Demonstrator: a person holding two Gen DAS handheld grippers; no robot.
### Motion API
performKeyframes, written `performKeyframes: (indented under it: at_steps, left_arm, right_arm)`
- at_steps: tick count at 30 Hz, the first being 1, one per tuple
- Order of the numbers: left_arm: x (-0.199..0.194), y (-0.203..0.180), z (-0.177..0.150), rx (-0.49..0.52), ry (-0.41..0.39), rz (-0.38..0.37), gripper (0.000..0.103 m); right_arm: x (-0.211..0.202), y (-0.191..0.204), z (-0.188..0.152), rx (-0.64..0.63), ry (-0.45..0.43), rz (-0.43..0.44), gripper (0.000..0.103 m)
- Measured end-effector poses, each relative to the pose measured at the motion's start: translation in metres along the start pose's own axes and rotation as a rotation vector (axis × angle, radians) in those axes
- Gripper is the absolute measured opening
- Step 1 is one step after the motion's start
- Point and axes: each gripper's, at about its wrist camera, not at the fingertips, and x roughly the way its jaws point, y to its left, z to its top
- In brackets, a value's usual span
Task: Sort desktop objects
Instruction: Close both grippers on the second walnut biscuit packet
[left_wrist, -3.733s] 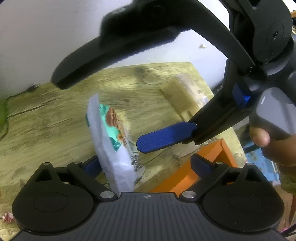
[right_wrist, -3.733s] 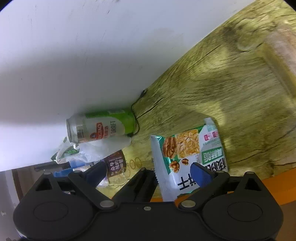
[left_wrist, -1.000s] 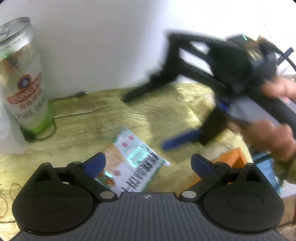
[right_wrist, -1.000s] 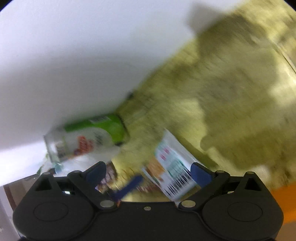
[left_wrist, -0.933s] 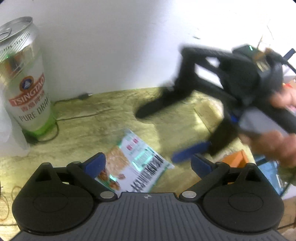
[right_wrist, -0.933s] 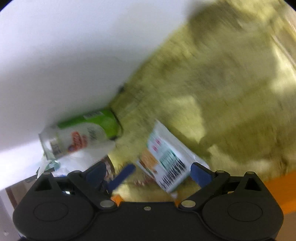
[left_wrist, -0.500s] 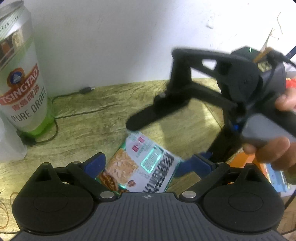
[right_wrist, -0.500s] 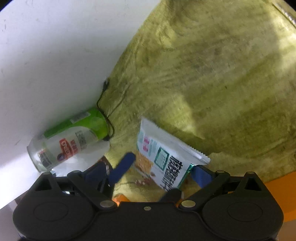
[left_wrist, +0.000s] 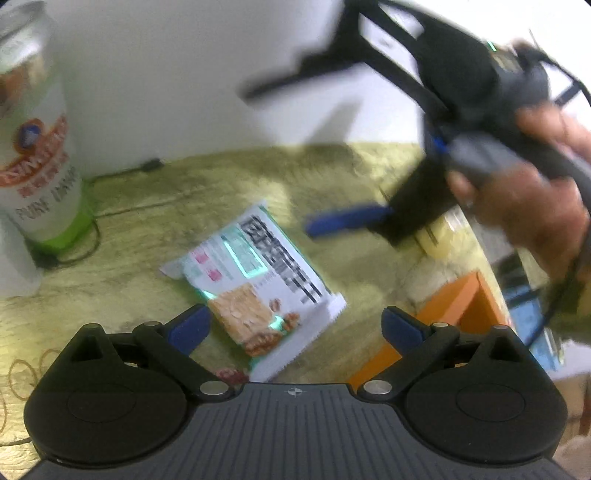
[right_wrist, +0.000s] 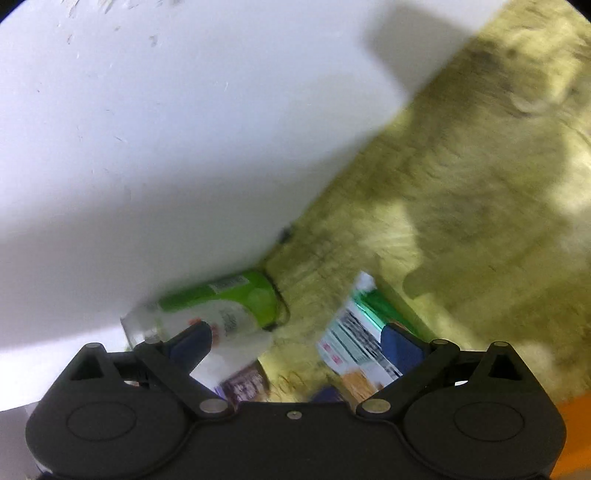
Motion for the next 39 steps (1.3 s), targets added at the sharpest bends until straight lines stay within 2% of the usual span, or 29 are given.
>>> performKeyframes:
  at_steps: [3,7,12,17,20,26,30,34,39]
  left_arm:
    - [-0.01,0.001,0.006,-0.026,-0.034,0.028,0.1]
    - [-0.007,0.006,0.016,-0.034,-0.073,0.04,0.1]
    - [0.0,0.01,0.024,-0.041,-0.094,0.04,0.1]
    - [0.003,0.01,0.027,-0.032,-0.09,0.038,0.101]
    - [0.006,0.008,0.027,-0.027,-0.051,0.033,0.101]
    - [0.003,-0.006,0.019,0.047,0.021,0.041,0.101]
    - [-0.004,-0.014,0.011,0.066,0.063,0.013,0.101]
    - [-0.014,-0.015,0.008,0.055,0.033,0.033,0.101]
    - [-0.007,-0.008,0.01,-0.01,0.01,0.072,0.1]
  right_arm:
    - [0.0,-0.012,-0.005,0.041,0.048,-0.057,0.099]
    - [0.005,-0.031,-0.009,0.124,0.107,-0.077,0.099]
    - [0.015,-0.04,-0.005,0.18,0.144,-0.076,0.099]
    - [0.022,-0.041,0.001,0.189,0.143,-0.097,0.102]
    - [0.018,-0.038,0.005,0.17,0.111,-0.106,0.102]
    - [0.005,-0.03,0.017,0.134,0.037,-0.099,0.102]
    - [-0.006,-0.022,0.021,0.066,-0.024,-0.057,0.102]
    - [-0.018,-0.018,0.019,-0.003,-0.044,-0.028,0.102]
    - [-0.023,-0.015,0.011,-0.128,-0.043,-0.112,0.1]
